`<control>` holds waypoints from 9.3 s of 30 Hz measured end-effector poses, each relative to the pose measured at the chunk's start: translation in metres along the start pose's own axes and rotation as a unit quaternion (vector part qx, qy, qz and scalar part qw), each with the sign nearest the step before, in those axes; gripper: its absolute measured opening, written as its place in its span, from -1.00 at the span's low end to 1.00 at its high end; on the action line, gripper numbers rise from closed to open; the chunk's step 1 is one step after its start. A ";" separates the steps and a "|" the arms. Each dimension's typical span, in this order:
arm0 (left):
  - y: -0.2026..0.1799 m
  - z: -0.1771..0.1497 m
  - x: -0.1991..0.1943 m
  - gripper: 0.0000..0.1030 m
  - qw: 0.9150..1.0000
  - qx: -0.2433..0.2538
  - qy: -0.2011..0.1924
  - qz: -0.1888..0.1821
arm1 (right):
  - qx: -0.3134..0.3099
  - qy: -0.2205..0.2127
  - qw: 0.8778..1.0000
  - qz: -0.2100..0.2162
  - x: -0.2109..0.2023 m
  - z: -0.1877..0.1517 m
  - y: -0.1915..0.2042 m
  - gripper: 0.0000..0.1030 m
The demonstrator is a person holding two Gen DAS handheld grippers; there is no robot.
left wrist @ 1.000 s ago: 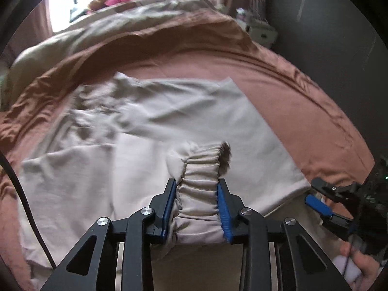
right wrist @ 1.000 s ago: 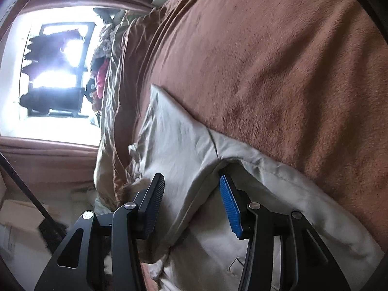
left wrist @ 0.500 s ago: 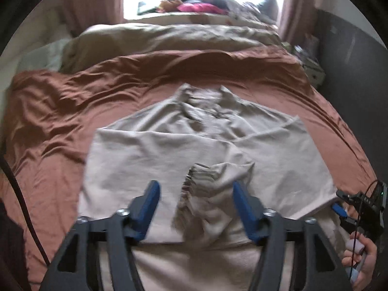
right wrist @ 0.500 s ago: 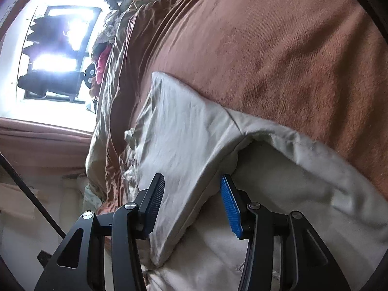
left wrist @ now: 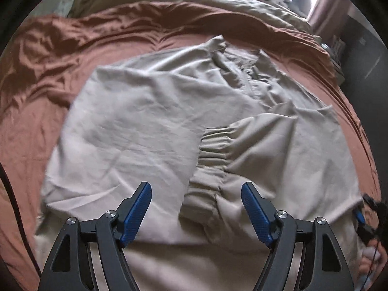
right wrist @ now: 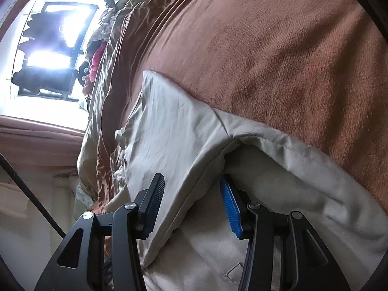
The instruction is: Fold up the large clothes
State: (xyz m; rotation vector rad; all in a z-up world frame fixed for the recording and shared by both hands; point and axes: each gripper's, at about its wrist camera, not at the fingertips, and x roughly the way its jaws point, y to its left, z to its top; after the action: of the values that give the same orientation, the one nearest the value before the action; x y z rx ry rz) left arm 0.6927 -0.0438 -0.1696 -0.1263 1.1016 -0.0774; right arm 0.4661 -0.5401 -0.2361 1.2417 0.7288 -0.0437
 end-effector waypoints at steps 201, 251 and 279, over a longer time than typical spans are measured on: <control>0.207 -0.480 -0.413 -0.85 0.893 -0.151 -0.301 -0.299 | -0.291 0.033 0.911 0.291 -0.392 -0.114 -0.161 -0.99; 0.214 -0.129 -0.177 -0.82 0.949 -0.199 -0.169 -0.179 | -0.224 0.018 0.970 0.097 -0.115 -0.027 0.020 -0.91; 0.204 -0.103 -0.076 0.54 0.999 0.024 0.000 0.043 | -0.551 0.038 0.805 -0.217 -0.052 -0.096 0.175 0.70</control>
State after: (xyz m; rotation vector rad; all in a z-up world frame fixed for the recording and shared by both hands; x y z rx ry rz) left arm 0.5668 0.1610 -0.1769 -0.0366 1.1031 -0.0266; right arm 0.4514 -0.4128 -0.0737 -0.0580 0.8924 0.0547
